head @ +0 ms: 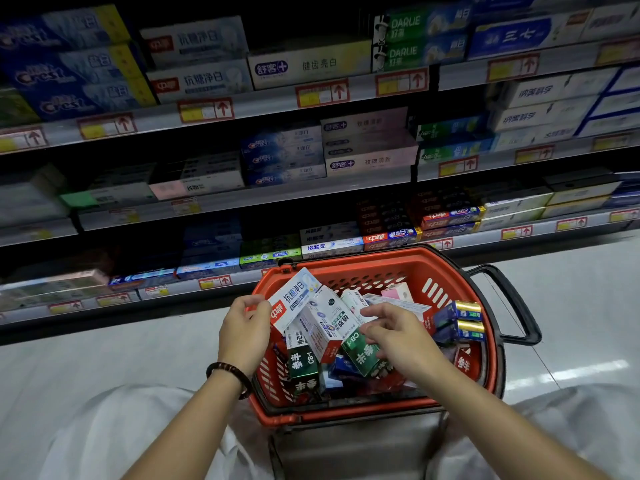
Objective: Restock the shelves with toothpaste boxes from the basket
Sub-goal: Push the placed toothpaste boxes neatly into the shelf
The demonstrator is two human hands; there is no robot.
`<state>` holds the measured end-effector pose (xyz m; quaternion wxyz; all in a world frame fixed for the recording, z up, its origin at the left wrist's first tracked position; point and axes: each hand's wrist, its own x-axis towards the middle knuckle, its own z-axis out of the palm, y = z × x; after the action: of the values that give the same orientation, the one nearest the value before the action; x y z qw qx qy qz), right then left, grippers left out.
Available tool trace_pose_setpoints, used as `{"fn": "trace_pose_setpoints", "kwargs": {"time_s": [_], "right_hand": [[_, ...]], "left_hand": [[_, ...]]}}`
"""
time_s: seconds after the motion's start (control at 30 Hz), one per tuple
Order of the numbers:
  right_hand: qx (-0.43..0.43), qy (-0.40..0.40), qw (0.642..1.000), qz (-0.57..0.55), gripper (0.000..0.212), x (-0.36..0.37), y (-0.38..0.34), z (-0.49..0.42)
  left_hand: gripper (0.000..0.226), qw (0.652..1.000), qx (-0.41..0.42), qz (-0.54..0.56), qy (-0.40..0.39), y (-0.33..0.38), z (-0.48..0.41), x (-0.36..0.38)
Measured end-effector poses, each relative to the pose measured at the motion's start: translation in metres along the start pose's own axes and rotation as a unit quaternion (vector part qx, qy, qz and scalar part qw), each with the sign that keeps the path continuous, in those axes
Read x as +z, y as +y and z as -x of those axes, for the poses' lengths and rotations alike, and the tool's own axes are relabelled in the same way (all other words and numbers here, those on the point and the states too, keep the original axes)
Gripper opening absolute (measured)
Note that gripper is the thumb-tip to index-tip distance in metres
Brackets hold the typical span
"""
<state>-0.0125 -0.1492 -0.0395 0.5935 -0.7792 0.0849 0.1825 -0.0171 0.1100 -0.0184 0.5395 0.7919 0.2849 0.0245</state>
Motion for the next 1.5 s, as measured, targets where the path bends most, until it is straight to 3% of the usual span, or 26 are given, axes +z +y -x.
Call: {"fn": "trace_pose_setpoints", "kwargs": {"time_s": [0.2, 0.53, 0.9, 1.17, 1.5], "right_hand": [[0.006, 0.027, 1.0, -0.01, 0.026, -0.001, -0.001, -0.001], [-0.009, 0.084, 0.996, -0.016, 0.053, -0.006, -0.007, 0.002], [-0.004, 0.124, 0.987, -0.098, 0.04, -0.004, -0.006, 0.0], [-0.014, 0.19, 0.974, -0.126, 0.029, -0.006, -0.001, -0.002], [-0.016, 0.178, 0.95, -0.256, 0.012, -0.008, -0.015, 0.004]], "left_hand": [[0.016, 0.995, -0.005, 0.084, -0.051, 0.012, 0.01, 0.002], [0.039, 0.981, -0.017, 0.147, -0.124, 0.016, 0.015, 0.008], [0.039, 0.972, -0.03, 0.176, -0.156, 0.022, 0.02, 0.01], [0.014, 0.966, -0.04, 0.226, -0.123, 0.024, 0.017, 0.009], [0.018, 0.968, 0.003, 0.226, -0.109, 0.03, 0.022, 0.006]]}}
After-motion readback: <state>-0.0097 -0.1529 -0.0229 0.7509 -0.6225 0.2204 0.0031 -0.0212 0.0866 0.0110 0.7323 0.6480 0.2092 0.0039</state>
